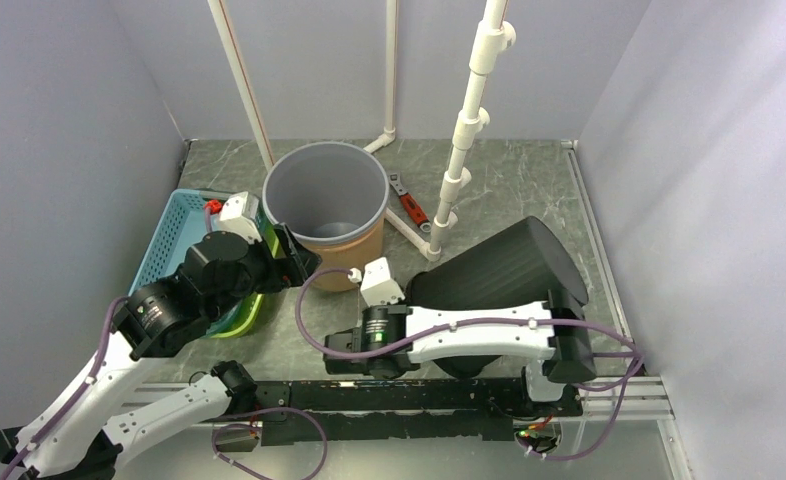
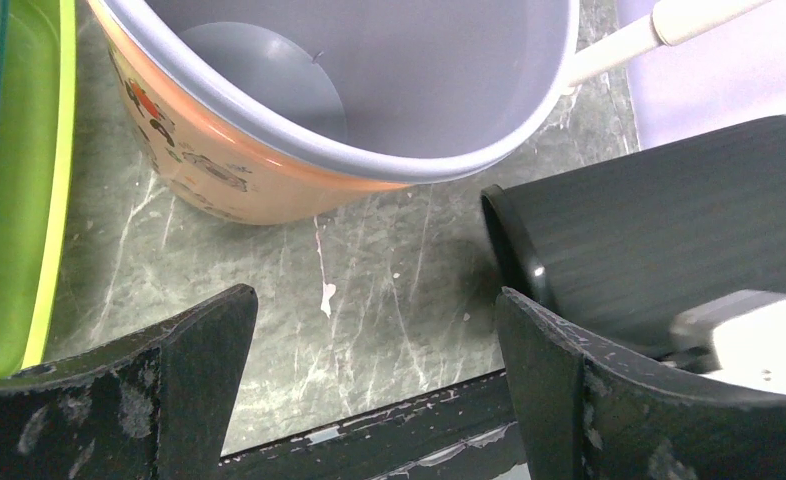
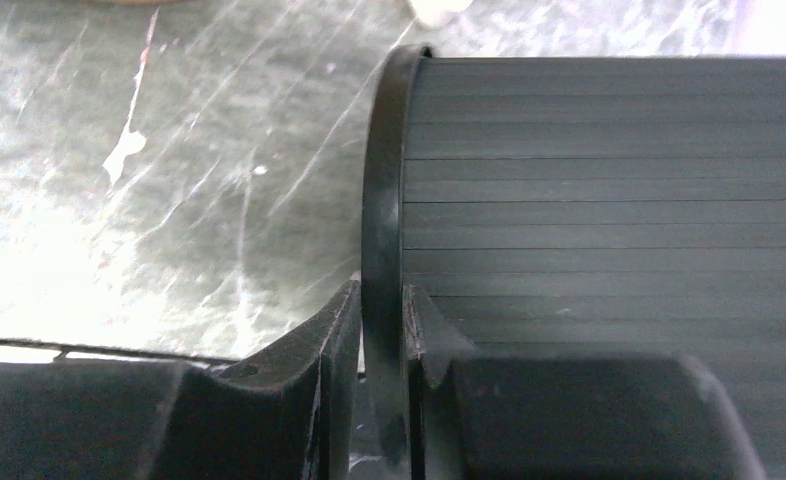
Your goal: Turn the large container upside down
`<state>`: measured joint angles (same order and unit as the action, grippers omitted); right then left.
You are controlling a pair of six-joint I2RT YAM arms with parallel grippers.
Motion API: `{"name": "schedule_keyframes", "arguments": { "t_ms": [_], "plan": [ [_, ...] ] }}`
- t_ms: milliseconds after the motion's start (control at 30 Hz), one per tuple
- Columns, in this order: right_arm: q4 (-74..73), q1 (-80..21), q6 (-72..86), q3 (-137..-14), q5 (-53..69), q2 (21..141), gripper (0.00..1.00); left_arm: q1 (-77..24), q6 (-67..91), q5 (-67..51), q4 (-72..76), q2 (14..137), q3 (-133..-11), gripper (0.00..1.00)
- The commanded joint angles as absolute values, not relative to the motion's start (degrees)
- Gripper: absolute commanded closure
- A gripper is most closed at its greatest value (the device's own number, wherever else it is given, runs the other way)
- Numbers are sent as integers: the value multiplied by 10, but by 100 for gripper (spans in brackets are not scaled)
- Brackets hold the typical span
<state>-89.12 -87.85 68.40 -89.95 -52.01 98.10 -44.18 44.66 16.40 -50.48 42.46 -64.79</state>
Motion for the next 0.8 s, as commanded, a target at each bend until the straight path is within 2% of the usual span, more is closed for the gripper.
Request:
{"name": "schedule_keyframes", "arguments": {
  "t_ms": [0, 367, 767],
  "plan": [
    [-859, -882, 743, -886, -430, 1022, 100, -443, 452, 154, -486, 435, -661, 6],
    [-855, -883, 805, -832, -462, 1017, 100, -444, 456, 206, -513, 430, -672, 6],
    [-795, -894, 773, -833, -433, 1018, 100, -444, 469, 218, -521, 419, -663, 6]
  ]
}}
